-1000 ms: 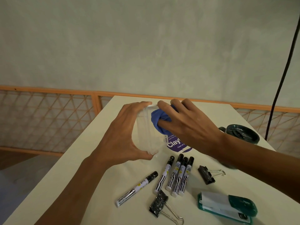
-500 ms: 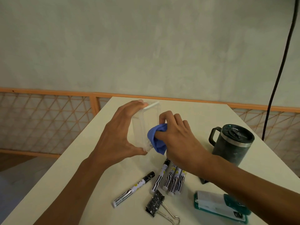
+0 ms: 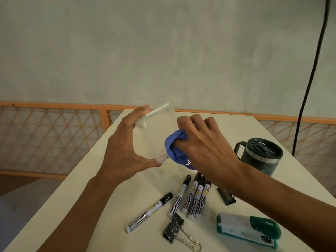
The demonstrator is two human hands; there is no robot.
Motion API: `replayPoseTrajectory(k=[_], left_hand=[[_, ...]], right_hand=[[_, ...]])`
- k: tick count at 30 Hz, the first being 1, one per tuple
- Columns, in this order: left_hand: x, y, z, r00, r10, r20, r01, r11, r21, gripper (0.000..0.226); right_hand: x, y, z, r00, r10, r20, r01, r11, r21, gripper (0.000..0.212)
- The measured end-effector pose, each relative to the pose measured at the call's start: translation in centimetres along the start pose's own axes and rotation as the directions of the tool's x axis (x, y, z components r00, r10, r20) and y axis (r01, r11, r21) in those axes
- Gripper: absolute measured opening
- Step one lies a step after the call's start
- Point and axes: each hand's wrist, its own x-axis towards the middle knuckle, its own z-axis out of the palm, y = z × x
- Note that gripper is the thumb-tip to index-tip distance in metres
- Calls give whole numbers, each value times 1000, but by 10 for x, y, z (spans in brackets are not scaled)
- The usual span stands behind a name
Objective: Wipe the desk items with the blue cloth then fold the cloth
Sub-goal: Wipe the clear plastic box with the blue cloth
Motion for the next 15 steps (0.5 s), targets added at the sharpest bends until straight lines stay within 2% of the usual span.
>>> replayPoseTrajectory(k=[2,4,6,9,13,15], left_hand=[[0,3,1,1000,1,-10,-1,1000,-8,120],[-1,2,4,1000,-1,1,1,1000,-10,120],[-3,-1,5,1000,-2,6,2,1000,-8,118],[-3,-5,4,999,-13,-38,12,1000,-9,115],[-3,-7,6,995,-34,-91,32,999,-21,117],[-6,-6,11,996,-49,-70,46,998,-41,116]], right_hand=[[0,0,2,1000,23,-7,-22,997,71,29],[-1,-7,5,1000,29,-10,-27,978,206,44],[-1,-18,7,1000,8,3,-9,947,321,49],[4,-35,5,999,30,17,-35,895,444,39],[20,-42,-5,985,157,75,-170,784,598,28],[30,-43,-12,972,233,34,-193,704,684,31]])
